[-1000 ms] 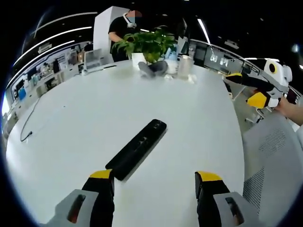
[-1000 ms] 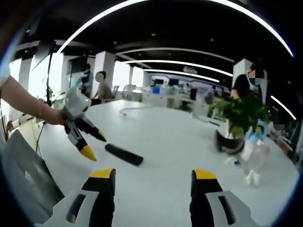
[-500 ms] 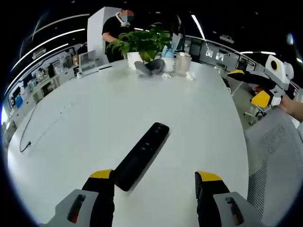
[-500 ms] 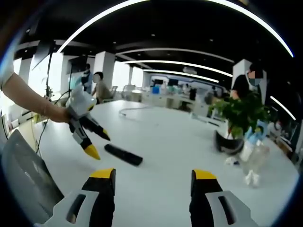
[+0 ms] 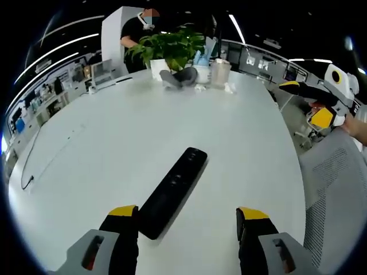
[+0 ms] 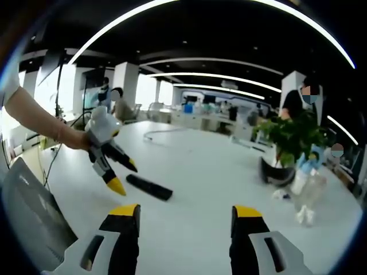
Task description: Press the specified remote control buttons in sequence, fully releasing each button before pressing the next.
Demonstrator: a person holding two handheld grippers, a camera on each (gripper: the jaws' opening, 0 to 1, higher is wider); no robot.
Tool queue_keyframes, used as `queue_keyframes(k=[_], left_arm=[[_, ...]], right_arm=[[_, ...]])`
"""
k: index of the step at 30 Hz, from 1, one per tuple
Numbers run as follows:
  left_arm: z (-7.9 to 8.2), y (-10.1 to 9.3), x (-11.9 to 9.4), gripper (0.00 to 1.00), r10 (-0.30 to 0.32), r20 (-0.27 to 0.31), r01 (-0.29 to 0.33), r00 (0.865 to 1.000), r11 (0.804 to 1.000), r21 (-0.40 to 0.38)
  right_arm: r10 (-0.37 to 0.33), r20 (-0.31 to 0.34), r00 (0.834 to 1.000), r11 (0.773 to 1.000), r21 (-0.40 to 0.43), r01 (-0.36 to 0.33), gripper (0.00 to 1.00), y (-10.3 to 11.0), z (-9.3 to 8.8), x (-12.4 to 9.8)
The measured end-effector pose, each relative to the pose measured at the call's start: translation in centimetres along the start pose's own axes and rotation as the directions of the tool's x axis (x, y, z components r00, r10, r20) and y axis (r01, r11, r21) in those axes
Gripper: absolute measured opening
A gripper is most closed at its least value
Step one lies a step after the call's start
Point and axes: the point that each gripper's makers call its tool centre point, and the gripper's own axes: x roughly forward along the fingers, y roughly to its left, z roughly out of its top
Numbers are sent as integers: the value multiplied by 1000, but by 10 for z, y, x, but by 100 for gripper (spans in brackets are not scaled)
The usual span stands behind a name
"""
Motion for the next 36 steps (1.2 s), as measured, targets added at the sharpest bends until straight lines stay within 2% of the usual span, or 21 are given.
queue_keyframes(k=[21,26,31,34,35,36], left_arm=[[-6,4,16,72,-11,-61,14,998,999,52],[-11,8,20,72,-1,-94,10,996,995,97],[-9,9,23,71,-14,-92,22,996,996,84],[-7,12,23,68,-16,-86,23,996,996,88],[-6,17,22,62,-13,-82,21,997,996,88],[-6,18,22,60,-12,-78,19,997,996,87]], right_arm=[[1,-7,1000,1000,1,-1,62,0,-1,0],[-1,-10,1000,1000,8,1,62,0,-2,0],[2,-12,1000,1000,15,-2,62,0,-3,1],[10,-19,1000,1000,8,-10,62,2,-4,2],[12,-19,1000,1000,6,-12,61,3,-3,2],[13,-20,1000,1000,7,-13,61,3,-3,2]])
